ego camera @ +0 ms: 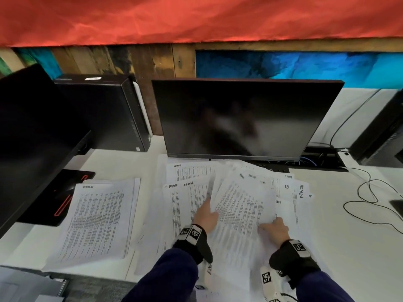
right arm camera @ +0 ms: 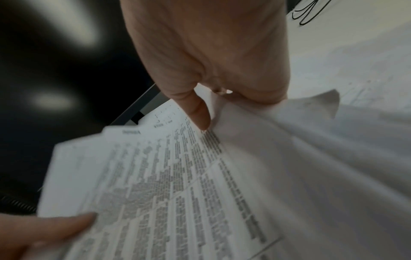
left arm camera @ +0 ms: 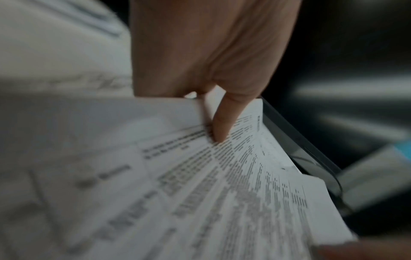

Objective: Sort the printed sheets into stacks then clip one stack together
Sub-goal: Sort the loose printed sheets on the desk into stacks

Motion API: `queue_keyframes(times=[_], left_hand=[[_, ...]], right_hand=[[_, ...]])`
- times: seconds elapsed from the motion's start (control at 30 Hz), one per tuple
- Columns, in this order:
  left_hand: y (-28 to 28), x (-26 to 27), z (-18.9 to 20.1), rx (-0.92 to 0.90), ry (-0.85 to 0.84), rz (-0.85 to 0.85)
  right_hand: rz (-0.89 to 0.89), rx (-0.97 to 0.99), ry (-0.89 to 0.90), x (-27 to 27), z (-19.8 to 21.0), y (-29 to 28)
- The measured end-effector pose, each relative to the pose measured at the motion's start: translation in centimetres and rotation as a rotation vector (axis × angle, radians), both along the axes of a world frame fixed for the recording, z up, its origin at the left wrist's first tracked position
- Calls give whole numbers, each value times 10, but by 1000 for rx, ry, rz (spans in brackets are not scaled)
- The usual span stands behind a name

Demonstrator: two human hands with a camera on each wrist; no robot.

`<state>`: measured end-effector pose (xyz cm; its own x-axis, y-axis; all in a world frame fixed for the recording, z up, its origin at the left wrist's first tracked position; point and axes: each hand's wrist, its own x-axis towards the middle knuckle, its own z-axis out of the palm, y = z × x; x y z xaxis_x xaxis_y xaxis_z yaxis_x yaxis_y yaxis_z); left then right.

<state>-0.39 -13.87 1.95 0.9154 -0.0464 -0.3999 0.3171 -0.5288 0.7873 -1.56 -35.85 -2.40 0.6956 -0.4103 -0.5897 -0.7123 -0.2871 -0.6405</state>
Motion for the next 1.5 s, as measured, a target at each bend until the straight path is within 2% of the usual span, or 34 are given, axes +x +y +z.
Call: queue_keyframes(times=[0.07, 0.1, 0.13, 0.2, 0.27, 0.33, 0.37, 0.43, 0.53, 0.67, 0.87, 1.1, 1.2, 1.4, 1.5], left_hand=[[7, 1, 29, -3, -129, -31], [13, 3, 41, -35, -185, -39], [21, 7, 52, -82, -237, -56], [40, 14, 69, -231, -268, -42], [55, 21, 80, -377, -268, 34], [63, 25, 84, -470, -300, 155], [64, 26, 84, -484, -327, 227], [57, 22, 87, -469, -422, 348], [44, 12, 91, -450, -508, 447], [48, 10, 73, -474, -477, 526], [59, 10, 63, -511, -475, 485], [67, 18, 74, -552, -417, 550], [68, 19, 74, -534, -354, 536], [69, 18, 85, -557, -499, 610], [73, 12, 82, -450, -544, 569]], right_hand=[[37, -137, -3, 5, 12, 0], [59, -124, -30, 7, 22, -1], [72, -33, -100, 10, 31, -1], [43, 359, -283, 16, 59, 2], [67, 687, -387, 22, 87, 9], [131, 869, -458, 30, 117, 20], [151, 901, -490, 34, 127, 27], [177, 863, -579, 38, 146, 42], [148, 776, -686, 38, 152, 62], [148, 666, -693, 31, 135, 74], [1, 605, -669, 28, 118, 77], [-15, 598, -727, 33, 129, 88], [59, 571, -689, 34, 133, 95], [103, 617, -803, 30, 146, 114], [93, 542, -840, 30, 141, 110]])
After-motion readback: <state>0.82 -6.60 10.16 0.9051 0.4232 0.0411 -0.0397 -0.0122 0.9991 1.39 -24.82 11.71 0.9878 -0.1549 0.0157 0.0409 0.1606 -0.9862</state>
